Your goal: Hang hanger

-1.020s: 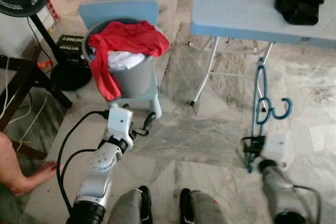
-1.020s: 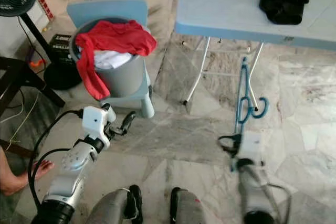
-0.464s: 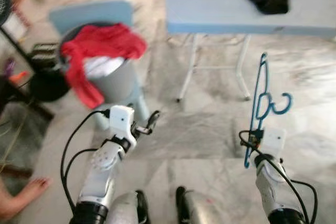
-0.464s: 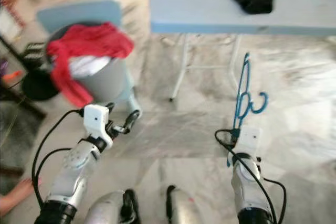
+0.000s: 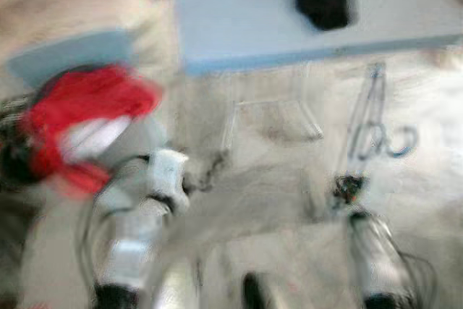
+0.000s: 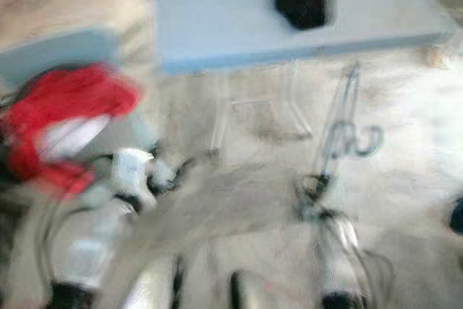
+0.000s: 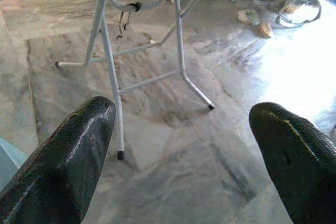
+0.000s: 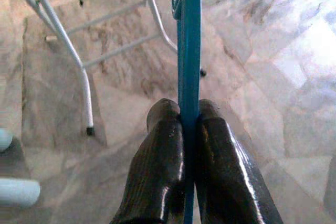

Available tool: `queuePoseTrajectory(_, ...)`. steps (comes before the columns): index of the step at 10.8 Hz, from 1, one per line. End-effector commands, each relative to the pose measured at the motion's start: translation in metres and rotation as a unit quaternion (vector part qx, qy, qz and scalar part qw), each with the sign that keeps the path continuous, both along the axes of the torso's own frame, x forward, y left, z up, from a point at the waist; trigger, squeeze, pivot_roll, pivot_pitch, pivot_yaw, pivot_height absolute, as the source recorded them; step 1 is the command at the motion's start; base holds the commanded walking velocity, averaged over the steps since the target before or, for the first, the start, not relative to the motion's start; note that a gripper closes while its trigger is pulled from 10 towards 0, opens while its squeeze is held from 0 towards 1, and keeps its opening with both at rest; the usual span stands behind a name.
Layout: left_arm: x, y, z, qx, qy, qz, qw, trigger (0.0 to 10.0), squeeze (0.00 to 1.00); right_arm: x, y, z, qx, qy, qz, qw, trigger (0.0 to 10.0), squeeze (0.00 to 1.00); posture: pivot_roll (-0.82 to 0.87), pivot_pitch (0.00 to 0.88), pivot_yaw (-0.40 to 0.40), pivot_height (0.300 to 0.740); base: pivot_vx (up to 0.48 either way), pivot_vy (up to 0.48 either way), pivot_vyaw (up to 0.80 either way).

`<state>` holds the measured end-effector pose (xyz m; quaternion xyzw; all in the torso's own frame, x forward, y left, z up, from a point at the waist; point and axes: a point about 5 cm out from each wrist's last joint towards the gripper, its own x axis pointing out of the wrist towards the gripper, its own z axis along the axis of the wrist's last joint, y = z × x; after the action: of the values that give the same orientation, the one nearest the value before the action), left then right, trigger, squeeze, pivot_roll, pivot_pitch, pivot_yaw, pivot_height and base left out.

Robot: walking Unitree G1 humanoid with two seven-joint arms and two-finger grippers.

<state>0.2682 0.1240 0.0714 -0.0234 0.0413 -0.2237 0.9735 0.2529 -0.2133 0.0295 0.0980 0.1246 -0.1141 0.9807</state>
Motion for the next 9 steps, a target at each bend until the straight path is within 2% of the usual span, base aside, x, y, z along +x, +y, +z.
queuePoseTrajectory(1, -0.003, -0.009, -0.002, -0.002, 0.006, -0.008, 1.000, 10.0, 0.00, -0.007, -0.011, -0.003, -0.009, 0.009, -0.019, 1.000, 10.0, 0.00, -0.02, 0.186, -0.004, 0.740, 0.326, 0.000, -0.80)
queuePoseTrajectory(3, -0.009, 0.000, -0.009, 0.029, 0.000, 0.052, 0.998, 10.0, 0.00, -0.010, -0.012, -0.001, 0.001, -0.003, -0.022, 1.000, 10.0, 0.00, -0.01, 0.168, -0.032, 0.740, 0.000, 0.000, -0.80)
queuePoseTrajectory(4, -0.010, 0.019, -0.002, 0.061, -0.047, 0.133, 0.988, 10.0, 0.00, -0.006, -0.008, 0.009, -0.018, -0.026, 0.015, 0.999, 10.0, 0.00, 0.01, 0.163, -0.062, 0.740, 0.000, 0.000, -0.58)
queuePoseTrajectory(5, -0.011, 0.041, 0.005, 0.092, -0.083, 0.219, 0.968, 10.0, 0.00, -0.002, -0.007, 0.011, -0.029, -0.027, 0.033, 0.999, 10.0, 0.00, 0.03, 0.167, -0.080, 0.740, 0.000, 0.000, 0.00)
queuePoseTrajectory(6, -0.019, 0.059, 0.020, 0.151, -0.140, 0.253, 0.945, 10.0, 0.00, 0.001, -0.003, 0.012, -0.038, -0.030, 0.051, 0.998, 10.0, 0.00, 0.03, 0.172, -0.083, 0.740, 0.000, 0.000, 0.00)
queuePoseTrajectory(7, -0.028, 0.067, 0.035, 0.189, -0.191, 0.262, 0.927, 10.0, 0.00, 0.003, -0.002, 0.013, -0.040, -0.030, 0.055, 0.997, 10.0, 0.00, 0.04, 0.173, -0.085, 0.740, 0.000, 0.000, 0.00)
queuePoseTrajectory(8, -0.033, 0.071, 0.036, 0.223, -0.208, 0.268, 0.914, 10.0, 0.00, 0.005, -0.001, 0.014, -0.039, -0.031, 0.057, 0.997, 10.0, 0.00, 0.04, 0.177, -0.084, 0.740, 0.000, 0.000, 0.00)
queuePoseTrajectory(9, -0.028, 0.061, 0.008, 0.127, -0.097, 0.219, 0.963, 10.0, 0.00, 0.006, 0.000, 0.014, -0.039, -0.032, 0.060, 0.997, 10.0, 0.00, 0.04, 0.180, -0.075, 0.740, 0.000, 0.000, 0.00)
